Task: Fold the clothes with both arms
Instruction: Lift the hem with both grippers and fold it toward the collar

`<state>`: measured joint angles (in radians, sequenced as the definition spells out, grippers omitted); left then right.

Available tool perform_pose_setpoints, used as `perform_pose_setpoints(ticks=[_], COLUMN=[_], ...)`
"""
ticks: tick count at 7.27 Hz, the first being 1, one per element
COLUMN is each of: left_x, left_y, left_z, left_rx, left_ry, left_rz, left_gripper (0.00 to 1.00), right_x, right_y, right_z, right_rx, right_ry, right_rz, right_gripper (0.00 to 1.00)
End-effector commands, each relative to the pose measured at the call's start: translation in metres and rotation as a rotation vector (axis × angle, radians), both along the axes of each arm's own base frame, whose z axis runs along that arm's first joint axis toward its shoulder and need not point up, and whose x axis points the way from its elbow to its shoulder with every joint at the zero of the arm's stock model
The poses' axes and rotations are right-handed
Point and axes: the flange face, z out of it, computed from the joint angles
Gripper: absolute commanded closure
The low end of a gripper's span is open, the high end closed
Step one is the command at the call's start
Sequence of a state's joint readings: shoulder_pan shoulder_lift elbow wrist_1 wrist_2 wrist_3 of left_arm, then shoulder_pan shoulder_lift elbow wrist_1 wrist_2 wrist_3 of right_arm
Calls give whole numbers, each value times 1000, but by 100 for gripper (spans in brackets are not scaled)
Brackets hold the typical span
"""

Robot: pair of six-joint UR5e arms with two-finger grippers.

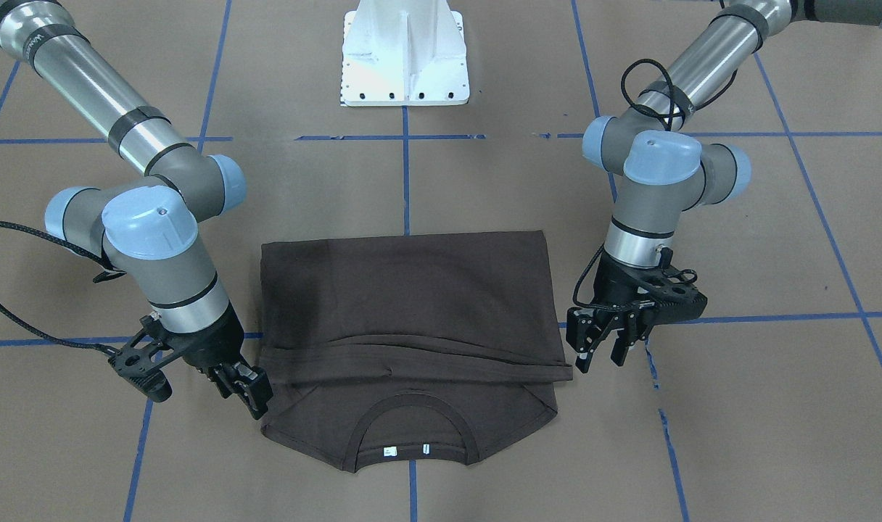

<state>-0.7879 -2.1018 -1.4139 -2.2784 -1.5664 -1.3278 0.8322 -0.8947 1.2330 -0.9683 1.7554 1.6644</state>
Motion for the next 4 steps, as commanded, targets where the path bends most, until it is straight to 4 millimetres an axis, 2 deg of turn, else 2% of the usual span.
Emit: perform_pose_setpoints(ticks=[1, 2, 3, 4], left_x=[-24, -28, -30, -28], left_y=[0, 8, 11, 12], left_z=[-16, -33, -40, -32], left_rx=[80, 100, 107, 91], left_ry=[0, 21, 34, 29], left_rz=[-8, -3, -2, -3], left_gripper=[0, 0, 0, 0], right_x=[16, 3, -4, -11], right_y=[21, 85, 114, 150], right_z=[-16, -15, -18, -8], right_rx=[49, 56, 18, 8], right_ry=[-38, -85, -130, -135], right_rz=[3, -54, -57, -98], right_gripper=[0, 0, 0, 2])
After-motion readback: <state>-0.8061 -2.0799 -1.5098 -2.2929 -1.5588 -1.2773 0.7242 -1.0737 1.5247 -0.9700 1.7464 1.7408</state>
